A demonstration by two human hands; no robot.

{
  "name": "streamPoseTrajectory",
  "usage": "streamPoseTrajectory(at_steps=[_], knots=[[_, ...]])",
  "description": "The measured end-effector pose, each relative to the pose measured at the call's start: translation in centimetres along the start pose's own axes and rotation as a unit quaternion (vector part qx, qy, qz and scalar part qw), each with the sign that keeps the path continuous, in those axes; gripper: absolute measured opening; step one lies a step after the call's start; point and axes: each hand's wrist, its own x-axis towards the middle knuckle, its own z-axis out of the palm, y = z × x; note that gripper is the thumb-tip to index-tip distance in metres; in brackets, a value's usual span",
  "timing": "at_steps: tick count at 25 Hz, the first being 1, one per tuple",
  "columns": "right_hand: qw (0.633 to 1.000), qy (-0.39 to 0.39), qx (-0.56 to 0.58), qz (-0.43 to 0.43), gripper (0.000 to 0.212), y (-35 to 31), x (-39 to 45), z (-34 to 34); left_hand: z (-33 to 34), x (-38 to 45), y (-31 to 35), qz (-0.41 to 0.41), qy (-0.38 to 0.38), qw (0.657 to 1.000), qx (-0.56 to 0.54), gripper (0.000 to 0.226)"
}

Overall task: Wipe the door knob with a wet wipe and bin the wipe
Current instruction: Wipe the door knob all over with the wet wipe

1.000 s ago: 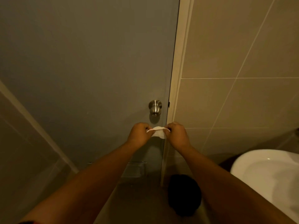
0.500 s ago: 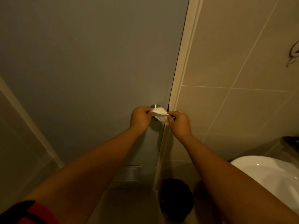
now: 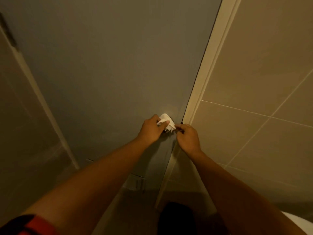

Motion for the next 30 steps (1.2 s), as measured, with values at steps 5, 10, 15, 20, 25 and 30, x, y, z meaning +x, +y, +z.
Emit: streamPoseTrajectory(at_steps=[5, 10, 15, 20, 25, 30], knots=[[0.999, 0.010, 0.031, -0.009, 0.027, 1.7, 1.2, -1.2, 1.9, 0.0, 0.9, -0.017, -0.006, 1.000, -0.025, 0.027], [0.999, -0.017, 0.029, -0.019, 0.027, 3.5, 1.2, -1.9, 3.7, -0.3, -0.6, 0.063, -0.037, 0.988, 0.133, 0.049], [0.999, -0.019, 0.041, -0.024, 0.031, 4.5, 1.2, -2.8, 3.2, -0.4, 1.3, -0.187, -0.060, 0.891, -0.409, 0.037], [0.998, -0.035, 0.037, -0.034, 0.034, 4.7, 1.0, -3.5, 3.5, -1.3, 1.7, -0.216, -0.042, 0.830, -0.512, 0.036], [0.998, -0.042, 0.020, -0.036, 0.033, 4.4, 1.0, -3.4, 2.8, 0.0, 1.3, -0.036, -0.029, 0.999, 0.011, 0.039], [0.999, -0.029, 0.019, -0.041, 0.033, 3.4, 0.7, -3.2, 2.2, -0.6, 0.6, 0.054, -0.058, 0.979, 0.189, 0.044]])
